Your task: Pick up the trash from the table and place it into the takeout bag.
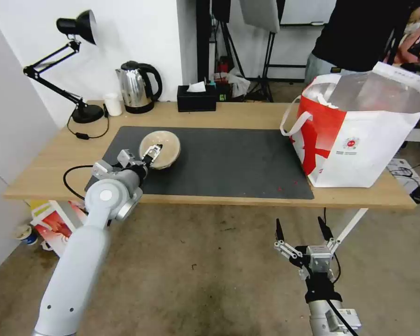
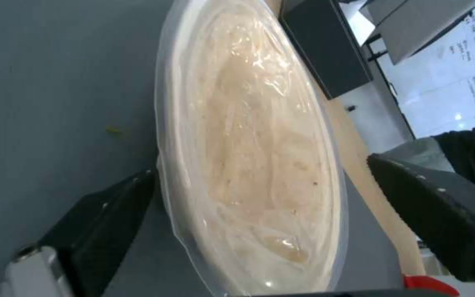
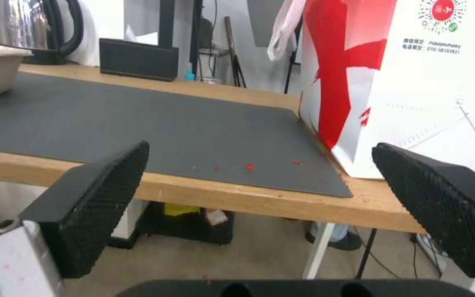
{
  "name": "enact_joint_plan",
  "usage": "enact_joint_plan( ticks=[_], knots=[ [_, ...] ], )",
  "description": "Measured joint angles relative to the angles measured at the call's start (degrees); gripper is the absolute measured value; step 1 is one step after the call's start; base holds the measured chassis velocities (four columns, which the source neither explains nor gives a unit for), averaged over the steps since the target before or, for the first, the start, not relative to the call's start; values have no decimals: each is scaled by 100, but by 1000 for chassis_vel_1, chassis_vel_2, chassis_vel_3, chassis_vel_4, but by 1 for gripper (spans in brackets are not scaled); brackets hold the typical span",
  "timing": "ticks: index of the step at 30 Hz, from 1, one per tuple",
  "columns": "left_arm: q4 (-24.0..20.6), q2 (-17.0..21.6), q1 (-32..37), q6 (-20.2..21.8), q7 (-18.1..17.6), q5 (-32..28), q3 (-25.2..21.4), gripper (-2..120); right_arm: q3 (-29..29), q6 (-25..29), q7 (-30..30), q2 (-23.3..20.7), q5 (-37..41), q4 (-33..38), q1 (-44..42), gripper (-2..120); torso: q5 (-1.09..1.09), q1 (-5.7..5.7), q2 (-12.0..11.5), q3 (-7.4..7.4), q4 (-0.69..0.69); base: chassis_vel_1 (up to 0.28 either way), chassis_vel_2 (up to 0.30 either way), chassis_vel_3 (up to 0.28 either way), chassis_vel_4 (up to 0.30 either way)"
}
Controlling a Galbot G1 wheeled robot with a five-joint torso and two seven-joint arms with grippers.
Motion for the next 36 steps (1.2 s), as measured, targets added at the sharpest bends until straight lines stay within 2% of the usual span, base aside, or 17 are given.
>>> enact_joint_plan(
  ticks=[1,5,7,8,9,11,12,14,17,19,23,36],
  knots=[
    [0,0,0,0,0,0,0,95,0,0,0,0,0,0,0,100,0,0,0,0,0,0,0,0,0],
    [82,-67,-38,-15,65,97,56,78,0,0,0,0,0,0,-1,100,0,-1,-1,0,0,0,0,0,0],
    [89,-79,-44,-17,67,110,65,75,0,0,0,0,0,0,0,100,-1,-1,-1,0,0,0,0,0,0],
    [98,-101,-55,-21,69,142,87,68,0,0,0,0,0,0,0,100,0,-1,-1,0,0,0,0,0,0],
    [98,-101,-55,-21,69,142,87,68,0,0,0,0,0,0,0,100,0,-1,-1,0,0,0,0,0,0],
    [94,-95,-31,-71,90,202,111,47,0,0,0,0,0,0,0,100,-1,-1,-1,0,0,0,0,0,0],
    [90,-87,-28,-84,92,207,111,42,0,0,0,0,0,0,0,100,0,-1,-1,0,0,0,0,0,0],
    [85,-81,-27,-102,92,214,110,39,0,0,0,0,0,0,0,100,0,-1,-1,0,0,0,0,0,0],
    [33,-82,-11,-134,92,239,100,24,0,0,0,0,0,0,0,100,0,-1,-1,0,0,0,0,0,0],
    [10,-83,9,-141,93,252,90,21,0,0,0,0,0,0,0,100,0,-1,-1,0,0,0,0,0,0],
    [-58,-71,132,-153,97,314,17,3,0,0,0,0,0,0,0,100,0,-1,-1,0,0,0,0,0,0],
    [-338,95,325,-168,178,314,-193,0,0,0,0,0,0,0,0,100,-1,-1,0,0,0,0,0,0,0]
  ],
)
